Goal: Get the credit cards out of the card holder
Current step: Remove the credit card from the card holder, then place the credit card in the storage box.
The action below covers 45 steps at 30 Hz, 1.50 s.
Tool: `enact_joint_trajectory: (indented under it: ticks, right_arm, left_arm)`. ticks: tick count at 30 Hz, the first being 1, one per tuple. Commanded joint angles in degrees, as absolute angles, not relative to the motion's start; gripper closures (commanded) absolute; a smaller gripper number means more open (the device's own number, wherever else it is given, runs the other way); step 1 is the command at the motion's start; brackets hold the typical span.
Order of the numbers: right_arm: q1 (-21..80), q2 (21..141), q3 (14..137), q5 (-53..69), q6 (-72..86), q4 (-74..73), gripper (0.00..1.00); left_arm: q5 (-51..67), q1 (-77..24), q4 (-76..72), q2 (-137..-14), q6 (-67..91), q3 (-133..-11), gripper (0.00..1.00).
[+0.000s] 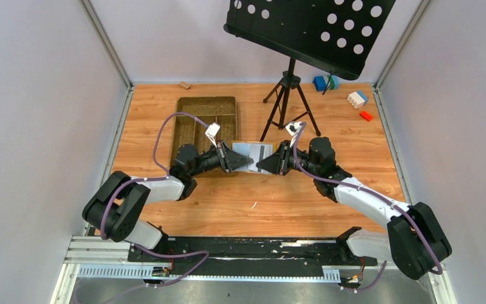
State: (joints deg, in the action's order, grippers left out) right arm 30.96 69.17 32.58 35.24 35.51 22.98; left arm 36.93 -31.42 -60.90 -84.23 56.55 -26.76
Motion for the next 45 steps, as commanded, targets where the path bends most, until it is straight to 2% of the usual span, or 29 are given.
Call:
enact_joint_trajectory:
  ticks: [1,3,6,13,18,29,45]
  right_arm:
    - [31.44,67.93,32.96,37.71,36.61,28.38,1.00]
    - [31.32,67.87,32.96,37.43,36.58,28.19,0.99]
    - [31.01,67.27,32.67,36.58,36.48,27.70,0.88]
    - [29.92,65.19,31.42,34.32,36.78,26.86,0.78]
    - [29.28,64.59,30.90,33.76,37.18,26.89,0.80]
    - [28.19,63.38,31.09,28.72,36.57,21.67,0.98]
    - [27.84,61.63,33.75,15.29,33.36,8.50,1.00]
  left_arm:
    - [39.00,-31.46,-65.67,-84.19,57.74,-28.56,0.90]
    - [38.60,-31.42,-65.82,-83.63,57.43,-28.21,1.00]
    - [35.87,-31.28,-61.84,-81.43,55.02,-27.42,1.00]
    - [27.34,-30.94,-47.79,-71.98,46.51,-26.08,1.00]
    - [23.50,-30.84,-43.37,-68.10,43.97,-25.41,1.00]
    - [17.76,-30.41,-36.65,-63.12,40.94,-24.74,1.00]
    - [6.14,-30.41,-23.03,-59.77,35.02,-27.06,1.00]
